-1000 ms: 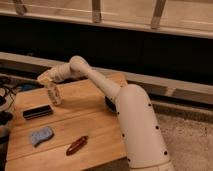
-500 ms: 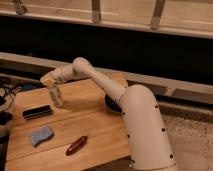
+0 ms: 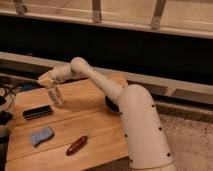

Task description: Stand the bottle upright

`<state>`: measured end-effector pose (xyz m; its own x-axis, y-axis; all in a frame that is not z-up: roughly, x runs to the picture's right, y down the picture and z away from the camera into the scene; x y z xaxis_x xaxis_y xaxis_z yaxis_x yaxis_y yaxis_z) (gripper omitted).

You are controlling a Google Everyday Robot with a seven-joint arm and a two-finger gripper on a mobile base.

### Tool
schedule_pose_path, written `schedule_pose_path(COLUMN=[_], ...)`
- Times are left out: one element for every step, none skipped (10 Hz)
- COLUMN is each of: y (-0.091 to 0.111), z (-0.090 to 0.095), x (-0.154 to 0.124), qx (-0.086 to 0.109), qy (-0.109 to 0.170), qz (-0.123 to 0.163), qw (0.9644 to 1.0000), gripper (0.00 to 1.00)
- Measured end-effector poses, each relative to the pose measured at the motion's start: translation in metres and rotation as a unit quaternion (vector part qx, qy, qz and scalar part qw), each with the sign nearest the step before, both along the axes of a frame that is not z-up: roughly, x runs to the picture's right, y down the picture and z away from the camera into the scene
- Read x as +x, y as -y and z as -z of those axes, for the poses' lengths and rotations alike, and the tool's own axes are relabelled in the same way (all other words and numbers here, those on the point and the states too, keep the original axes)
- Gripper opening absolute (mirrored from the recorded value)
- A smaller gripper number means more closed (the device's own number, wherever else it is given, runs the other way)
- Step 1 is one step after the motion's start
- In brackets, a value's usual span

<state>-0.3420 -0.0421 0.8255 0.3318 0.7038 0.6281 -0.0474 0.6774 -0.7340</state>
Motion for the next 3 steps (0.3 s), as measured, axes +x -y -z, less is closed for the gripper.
schedule_pose_path(y=[0.0, 0.001, 0.003], z=[0.0, 0.0, -0.002], x=[-0.001, -0.005, -0.014], qx=[0.0, 0.0, 0.002], qy=[0.0, 0.001, 0.003], qz=[-0.001, -0.001, 0.0], qw=[1.0, 1.0, 1.0], gripper=[0.72, 0.72, 0.72])
